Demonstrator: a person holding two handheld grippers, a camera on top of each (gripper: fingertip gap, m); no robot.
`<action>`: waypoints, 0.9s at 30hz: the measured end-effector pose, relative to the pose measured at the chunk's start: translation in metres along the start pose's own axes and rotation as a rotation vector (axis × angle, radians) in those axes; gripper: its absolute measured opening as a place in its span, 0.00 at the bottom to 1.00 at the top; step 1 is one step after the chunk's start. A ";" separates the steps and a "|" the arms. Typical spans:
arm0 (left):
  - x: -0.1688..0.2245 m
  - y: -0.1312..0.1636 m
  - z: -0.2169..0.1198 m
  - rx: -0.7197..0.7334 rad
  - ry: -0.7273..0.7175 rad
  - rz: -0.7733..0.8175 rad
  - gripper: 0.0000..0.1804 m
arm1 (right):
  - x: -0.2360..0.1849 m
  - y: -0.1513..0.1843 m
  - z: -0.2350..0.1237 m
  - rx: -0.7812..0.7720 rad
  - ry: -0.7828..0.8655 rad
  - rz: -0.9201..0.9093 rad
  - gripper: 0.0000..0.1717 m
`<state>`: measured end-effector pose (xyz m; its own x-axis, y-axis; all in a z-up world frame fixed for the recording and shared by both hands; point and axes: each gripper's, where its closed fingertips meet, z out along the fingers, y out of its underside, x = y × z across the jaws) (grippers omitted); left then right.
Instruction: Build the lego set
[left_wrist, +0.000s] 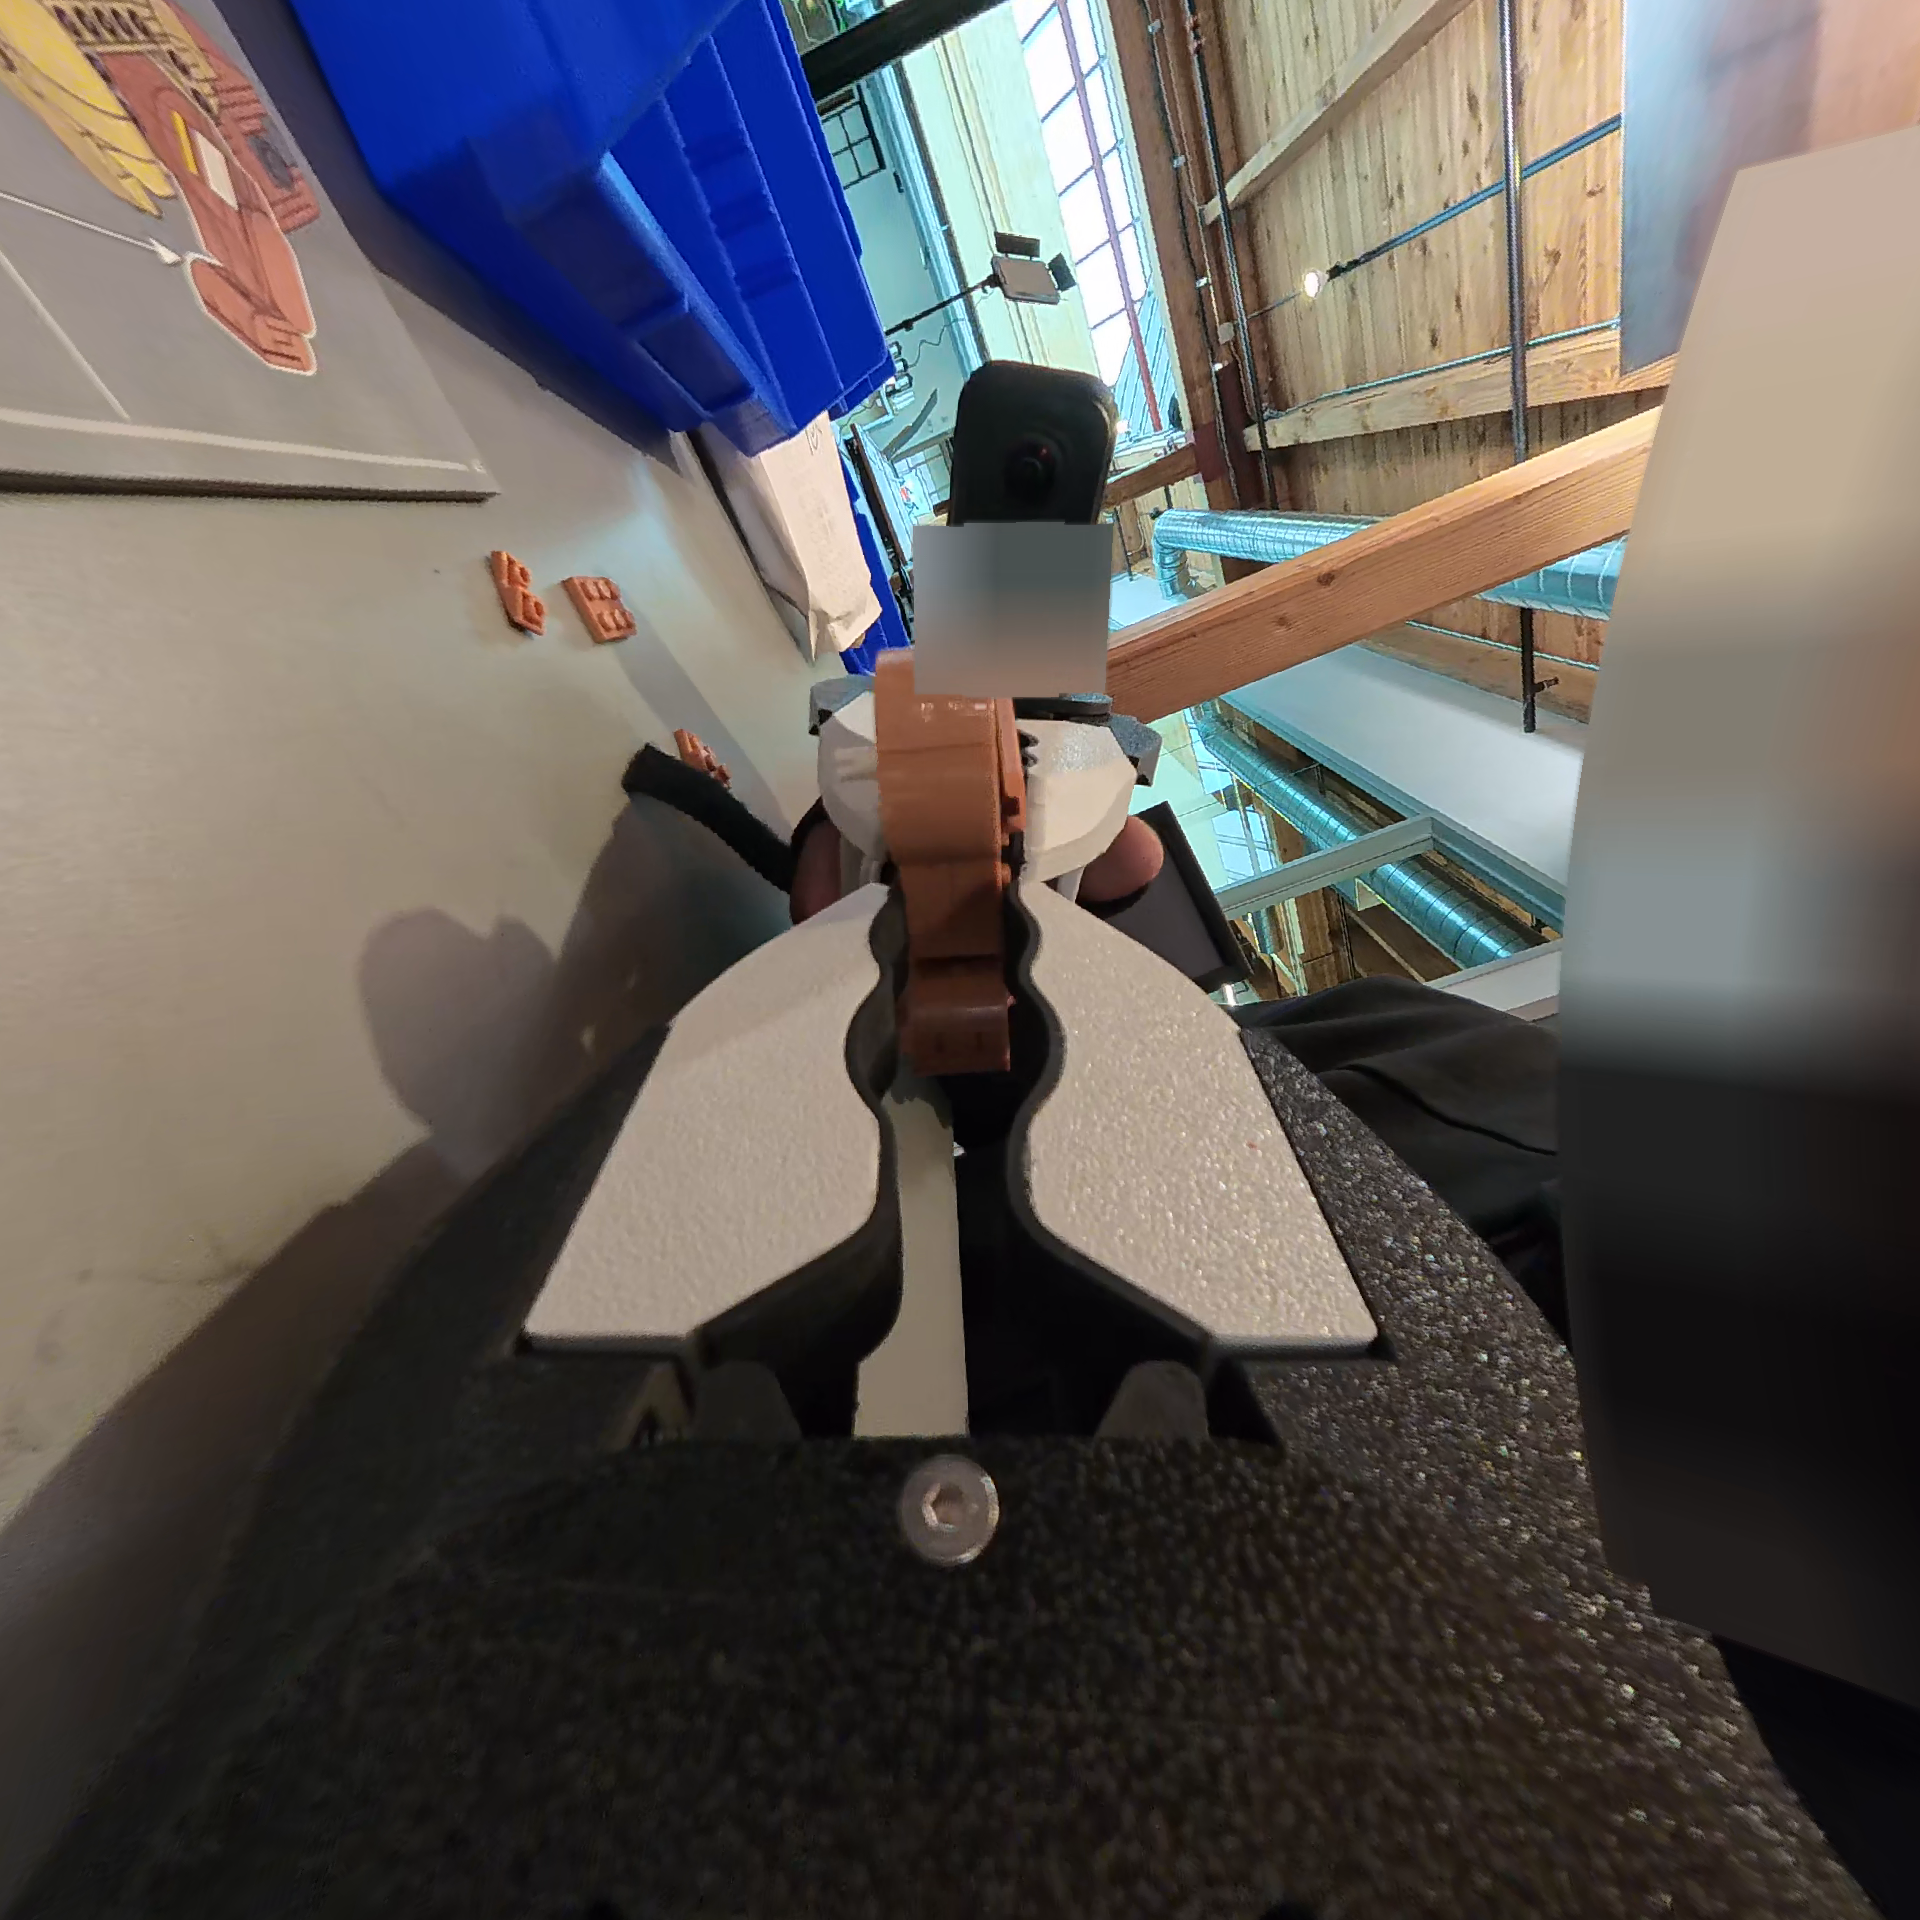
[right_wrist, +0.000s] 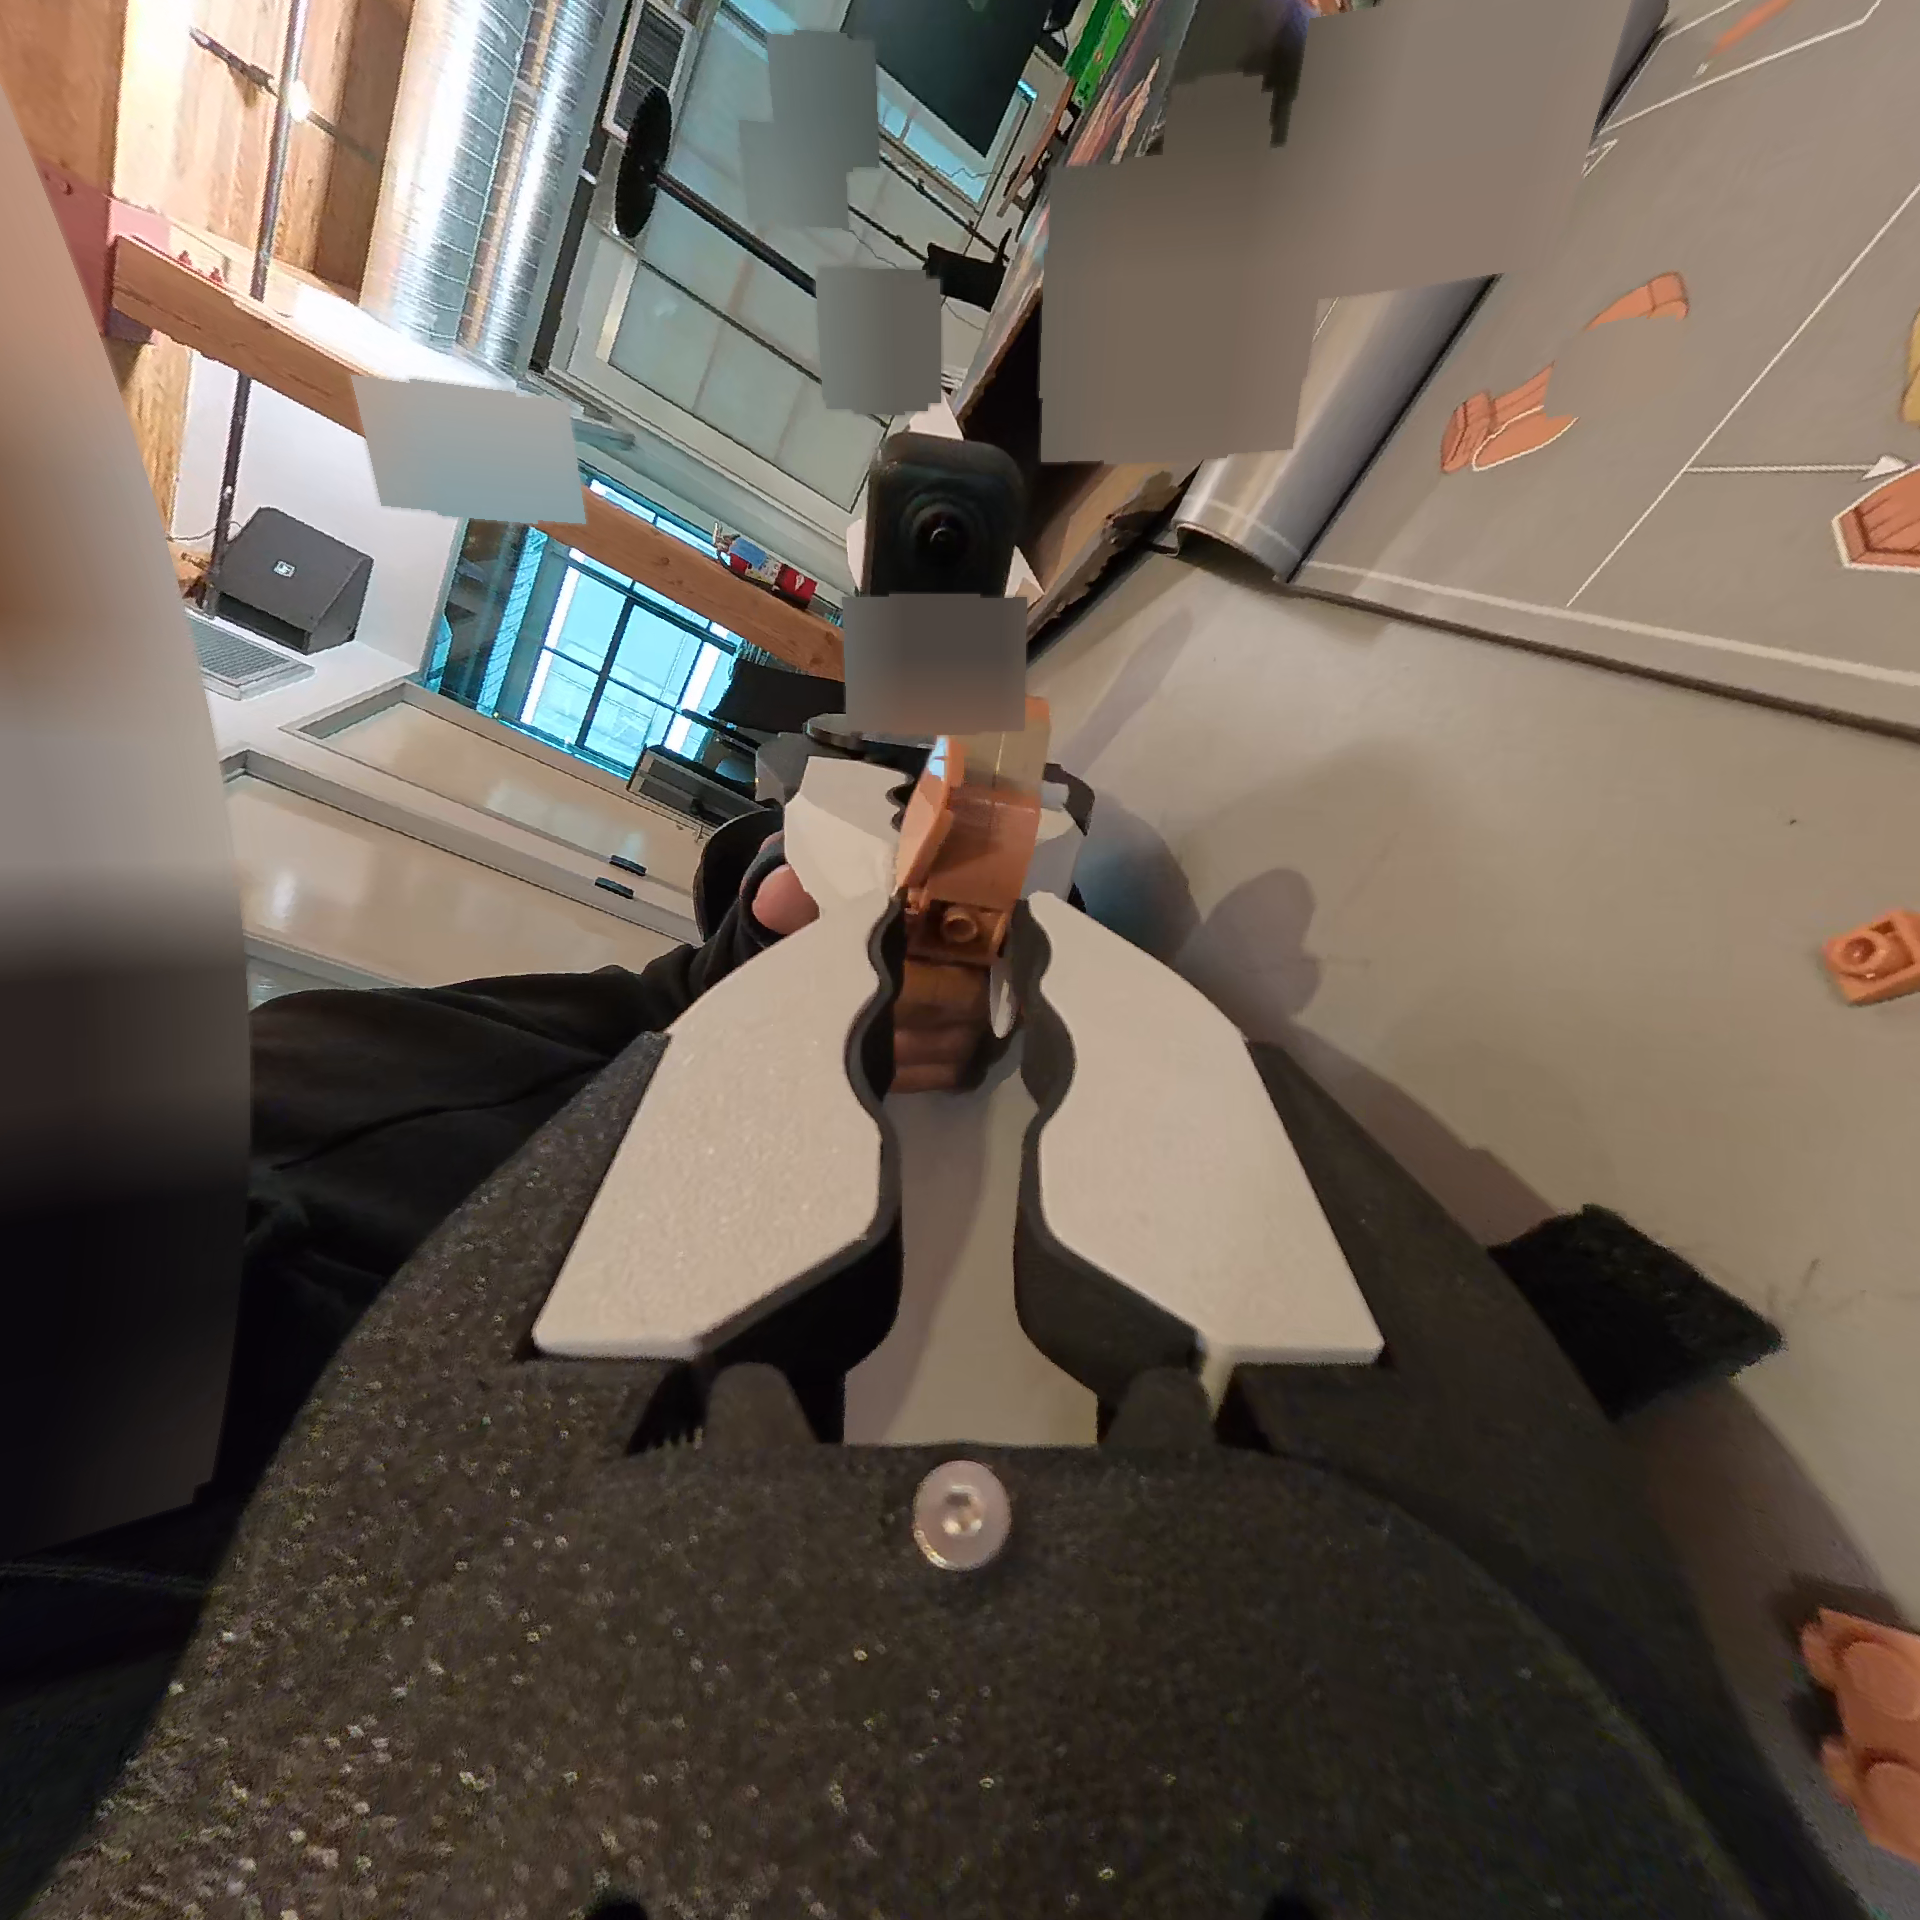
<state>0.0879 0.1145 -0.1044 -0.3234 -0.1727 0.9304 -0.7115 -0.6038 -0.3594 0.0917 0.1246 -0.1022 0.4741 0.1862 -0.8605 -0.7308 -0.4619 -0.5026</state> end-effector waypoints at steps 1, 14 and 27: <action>0.000 0.000 0.000 -0.005 0.001 0.002 0.09 | 0.000 0.000 0.000 -0.002 -0.003 -0.002 0.11; 0.000 -0.007 -0.008 0.005 0.002 0.019 0.09 | -0.001 -0.003 -0.004 0.009 -0.024 -0.009 0.11; 0.001 -0.008 -0.008 0.010 0.013 0.014 0.13 | -0.008 -0.006 -0.006 0.046 -0.108 0.030 0.10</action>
<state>0.0881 0.1259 -0.1009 -0.3412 -0.1707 0.9243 -0.7008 -0.6091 -0.3712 0.0951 0.1211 -0.0921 0.3984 0.2663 -0.8777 -0.7666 -0.4286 -0.4781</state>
